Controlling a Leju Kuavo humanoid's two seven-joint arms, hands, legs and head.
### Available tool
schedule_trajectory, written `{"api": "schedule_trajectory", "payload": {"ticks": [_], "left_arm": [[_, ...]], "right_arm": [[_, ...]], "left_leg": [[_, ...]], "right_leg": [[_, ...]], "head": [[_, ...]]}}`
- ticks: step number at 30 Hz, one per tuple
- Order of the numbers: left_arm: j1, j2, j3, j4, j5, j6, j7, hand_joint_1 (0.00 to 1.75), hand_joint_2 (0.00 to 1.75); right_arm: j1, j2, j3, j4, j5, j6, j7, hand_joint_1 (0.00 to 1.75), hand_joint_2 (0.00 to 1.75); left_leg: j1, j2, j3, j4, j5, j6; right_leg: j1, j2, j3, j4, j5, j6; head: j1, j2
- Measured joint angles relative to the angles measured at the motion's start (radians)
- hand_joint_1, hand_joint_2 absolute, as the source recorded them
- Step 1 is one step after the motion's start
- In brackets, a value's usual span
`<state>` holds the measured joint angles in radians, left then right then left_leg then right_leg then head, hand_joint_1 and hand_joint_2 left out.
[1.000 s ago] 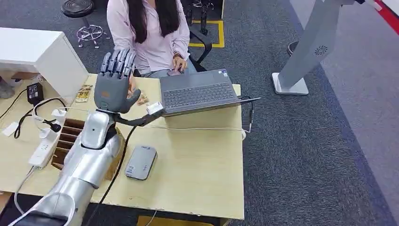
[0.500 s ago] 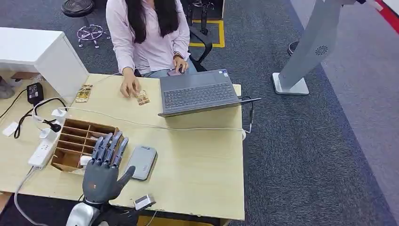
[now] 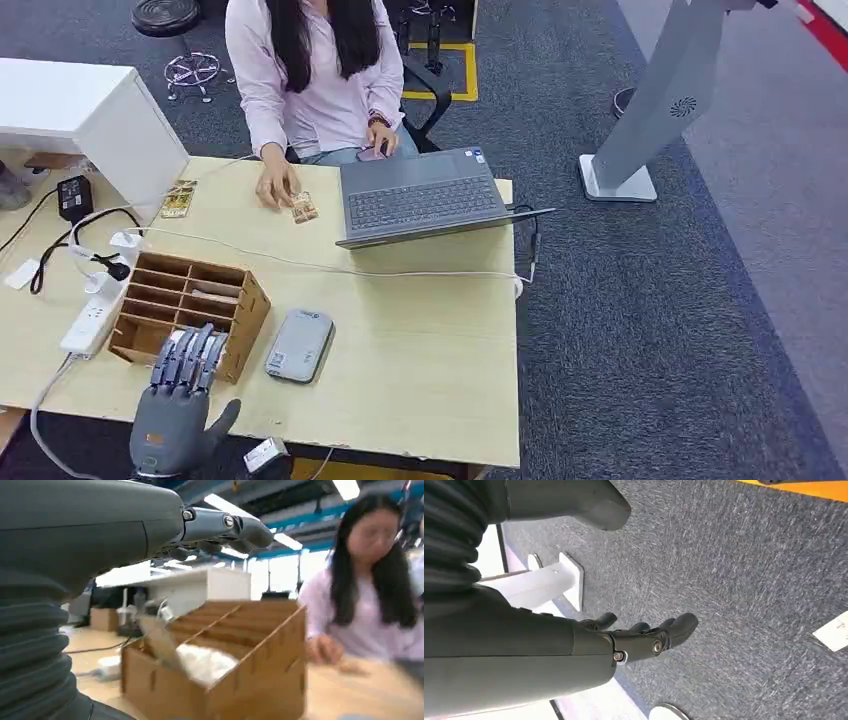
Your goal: Pass the card to the sensor for recognition and then transmit it.
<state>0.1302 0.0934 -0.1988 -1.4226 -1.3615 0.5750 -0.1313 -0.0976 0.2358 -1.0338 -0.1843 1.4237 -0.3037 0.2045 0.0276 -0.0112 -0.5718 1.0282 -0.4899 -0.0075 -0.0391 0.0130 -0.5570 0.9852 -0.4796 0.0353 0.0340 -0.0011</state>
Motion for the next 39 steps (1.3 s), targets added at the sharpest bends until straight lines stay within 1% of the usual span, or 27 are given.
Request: {"api": "schedule_trajectory", "payload": {"ticks": [3, 7, 13, 19, 24, 32, 39], "left_arm": [[0.000, 0.025, 0.009, 0.018, -0.001, -0.025, 0.015, 0.00, 1.75], [0.000, 0.042, 0.019, 0.034, -0.001, -0.033, 0.020, 0.00, 1.75], [-0.007, 0.056, 0.029, 0.041, -0.003, -0.048, 0.027, 0.00, 1.75], [-0.033, 0.072, 0.061, 0.041, 0.006, -0.052, 0.040, 0.00, 1.75], [-0.065, 0.073, 0.084, 0.052, 0.006, -0.055, 0.038, 0.00, 1.75], [-0.121, 0.072, 0.087, 0.074, 0.000, -0.066, 0.036, 0.00, 1.75], [-0.150, 0.069, 0.087, 0.081, -0.006, -0.084, 0.020, 0.00, 1.75]], "right_arm": [[0.000, 0.000, 0.000, 0.000, -0.002, 0.000, -0.001, 0.00, 1.75], [0.000, 0.000, -0.001, 0.000, -0.002, 0.000, -0.001, 0.00, 1.75], [0.000, 0.000, -0.005, 0.000, -0.002, 0.000, -0.009, 0.00, 1.75], [0.000, 0.000, -0.005, 0.000, 0.001, 0.001, -0.012, 0.00, 1.75], [-0.001, 0.000, -0.005, 0.000, 0.011, 0.011, -0.014, 0.00, 1.75], [-0.001, 0.000, -0.005, 0.000, 0.017, 0.012, -0.015, 0.00, 1.75], [-0.002, 0.000, -0.005, 0.000, 0.024, 0.014, -0.015, 0.00, 1.75]], "left_leg": [[0.000, 0.000, 0.000, 0.000, 0.000, 0.000], [0.000, 0.000, 0.000, 0.000, 0.000, 0.000], [0.000, 0.000, 0.000, 0.000, 0.000, 0.000], [0.000, 0.000, 0.000, 0.000, 0.000, 0.000], [0.000, 0.000, 0.000, 0.000, 0.000, 0.000], [0.000, 0.000, 0.000, 0.000, 0.000, 0.000], [0.000, 0.000, 0.000, 0.000, 0.000, 0.000]], "right_leg": [[0.000, 0.000, 0.000, 0.000, 0.000, 0.000], [0.000, 0.000, 0.000, 0.000, 0.000, 0.000], [0.000, 0.000, 0.000, 0.000, 0.000, 0.000], [0.000, 0.000, 0.000, 0.000, 0.000, 0.000], [0.000, 0.000, 0.000, 0.000, 0.000, 0.000], [0.000, 0.000, 0.000, 0.000, 0.000, -0.001], [0.000, 0.000, 0.000, 0.000, 0.000, -0.001]], "head": [[0.000, 0.000], [0.000, 0.000], [0.000, 0.000], [0.000, 0.000], [0.000, 0.000], [0.000, 0.000], [0.000, 0.000]]}}
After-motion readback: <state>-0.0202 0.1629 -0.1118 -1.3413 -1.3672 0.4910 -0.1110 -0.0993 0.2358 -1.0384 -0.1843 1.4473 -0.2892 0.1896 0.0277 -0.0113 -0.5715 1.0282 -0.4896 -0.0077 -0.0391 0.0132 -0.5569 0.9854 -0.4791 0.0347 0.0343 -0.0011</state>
